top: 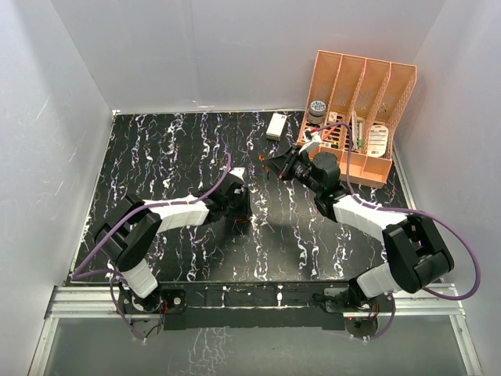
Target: Put the keys on the keyring
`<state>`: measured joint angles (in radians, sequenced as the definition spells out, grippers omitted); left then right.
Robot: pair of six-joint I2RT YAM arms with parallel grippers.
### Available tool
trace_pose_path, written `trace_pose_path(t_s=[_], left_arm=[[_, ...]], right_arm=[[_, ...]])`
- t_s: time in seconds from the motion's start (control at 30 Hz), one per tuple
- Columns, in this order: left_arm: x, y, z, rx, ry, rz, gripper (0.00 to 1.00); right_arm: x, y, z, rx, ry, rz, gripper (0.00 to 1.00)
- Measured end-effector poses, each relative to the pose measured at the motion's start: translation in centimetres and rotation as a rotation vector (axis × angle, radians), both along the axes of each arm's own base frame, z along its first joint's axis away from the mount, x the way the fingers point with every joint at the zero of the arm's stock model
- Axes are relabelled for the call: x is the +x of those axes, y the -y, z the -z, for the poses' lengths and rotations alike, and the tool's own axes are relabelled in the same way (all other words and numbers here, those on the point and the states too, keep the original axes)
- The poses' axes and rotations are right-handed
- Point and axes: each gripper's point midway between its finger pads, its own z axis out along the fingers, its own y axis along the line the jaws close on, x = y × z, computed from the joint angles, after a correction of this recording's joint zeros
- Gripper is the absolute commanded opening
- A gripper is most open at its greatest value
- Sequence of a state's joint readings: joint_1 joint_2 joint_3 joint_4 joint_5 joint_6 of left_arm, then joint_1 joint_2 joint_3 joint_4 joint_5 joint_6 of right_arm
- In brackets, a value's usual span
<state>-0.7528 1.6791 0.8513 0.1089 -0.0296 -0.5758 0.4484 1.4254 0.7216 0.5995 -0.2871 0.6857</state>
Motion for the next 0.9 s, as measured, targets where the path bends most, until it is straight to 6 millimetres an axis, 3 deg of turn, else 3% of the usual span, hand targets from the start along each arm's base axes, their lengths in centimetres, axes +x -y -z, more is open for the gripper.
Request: trace_pose_path(t_s=[0.9], left_arm=[[0.48,0.39,-0.5,-0.012,0.024,0.009,0.31]], right_arm=[[0.12,0.29,0.19,-0.001,-0.003,0.007,0.0]])
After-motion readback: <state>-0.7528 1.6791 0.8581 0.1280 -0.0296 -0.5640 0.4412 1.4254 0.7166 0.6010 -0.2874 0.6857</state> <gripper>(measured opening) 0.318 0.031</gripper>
